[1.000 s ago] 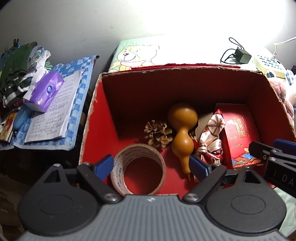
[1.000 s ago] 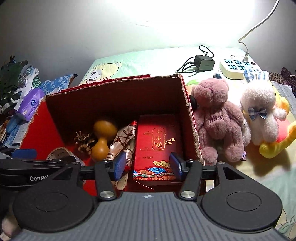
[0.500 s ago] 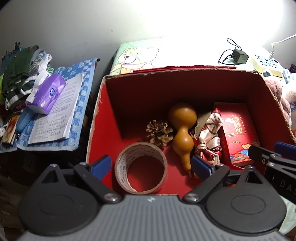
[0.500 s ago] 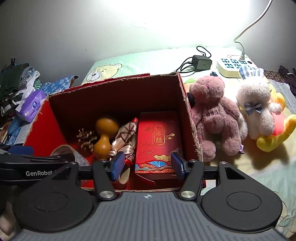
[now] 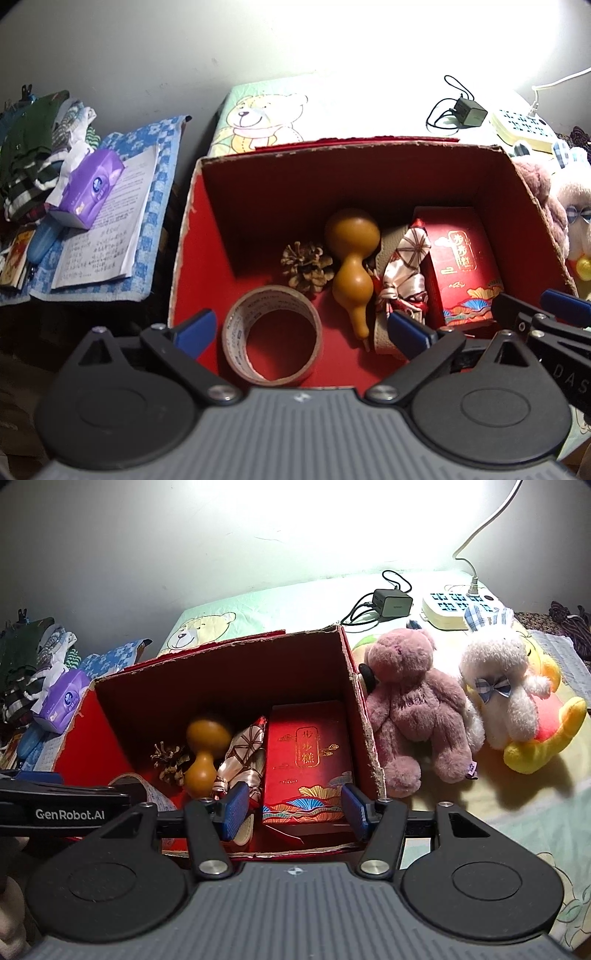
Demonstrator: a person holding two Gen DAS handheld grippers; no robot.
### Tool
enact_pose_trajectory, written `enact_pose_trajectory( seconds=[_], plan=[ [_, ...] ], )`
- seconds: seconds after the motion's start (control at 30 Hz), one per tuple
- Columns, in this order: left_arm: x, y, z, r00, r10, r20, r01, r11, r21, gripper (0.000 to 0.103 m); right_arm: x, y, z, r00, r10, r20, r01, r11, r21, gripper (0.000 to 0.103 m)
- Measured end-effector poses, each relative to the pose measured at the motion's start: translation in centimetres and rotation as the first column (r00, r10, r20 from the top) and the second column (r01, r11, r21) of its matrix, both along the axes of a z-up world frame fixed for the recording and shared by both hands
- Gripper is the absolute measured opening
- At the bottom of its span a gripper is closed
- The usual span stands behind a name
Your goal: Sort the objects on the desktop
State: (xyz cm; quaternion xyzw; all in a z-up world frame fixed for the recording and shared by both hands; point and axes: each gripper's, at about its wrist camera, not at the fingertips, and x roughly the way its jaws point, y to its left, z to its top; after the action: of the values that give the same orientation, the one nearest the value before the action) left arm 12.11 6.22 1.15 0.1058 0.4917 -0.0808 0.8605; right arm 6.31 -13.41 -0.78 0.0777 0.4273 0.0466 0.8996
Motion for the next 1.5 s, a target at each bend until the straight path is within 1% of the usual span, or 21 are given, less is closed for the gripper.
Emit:
enact_pose_trajectory(
  seconds=[0.57, 0.8, 1.07, 1.23, 1.4, 1.5],
  plan=[
    [-0.4, -0.6, -0.7, 1.000, -0.020, -0.018, 0.020, 1.000, 0.005, 0.100, -0.1, -0.1, -0.1, 1.000, 0.019, -0.003, -0.019, 1.000, 0.011, 0.059],
    [-0.1, -0.4, -1.3, 0.999, -0.017, -0.050, 0.017, 1.000, -0.008, 0.100, 0.1, 0.0, -0.1, 1.000, 0.022, -0.008, -0.022, 1.000, 0.005, 0.059],
    [0.4, -0.3, -1.1, 0.999, -0.004, -0.042, 0.004, 1.000, -0.005, 0.100, 0.5, 0.0, -0.1, 1.000, 0.017, -0.014, -0.017, 1.000, 0.011, 0.059],
    [0.9, -0.1, -0.3, 0.999, 0.003, -0.041, -0.003, 1.000, -0.012, 0.100, 0.9, 0.1, 0.9, 1.000, 0.015, 0.018, -0.015, 1.000, 0.000, 0.062],
    [1.2, 0.1, 0.3, 0.999, 0.007, -0.033, -0.007, 1.000, -0.010, 0.100, 1.2, 0.3, 1.6, 0.998, 0.019, 0.055, -0.018, 1.000, -0.017, 0.062],
    [1.2, 0.2, 0.6, 1.000, 0.015, -0.025, -0.016, 1.000, -0.013, 0.100, 1.6, 0.4, 1.6, 0.998, 0.033, 0.059, -0.032, 0.999, -0.017, 0.062]
  ],
)
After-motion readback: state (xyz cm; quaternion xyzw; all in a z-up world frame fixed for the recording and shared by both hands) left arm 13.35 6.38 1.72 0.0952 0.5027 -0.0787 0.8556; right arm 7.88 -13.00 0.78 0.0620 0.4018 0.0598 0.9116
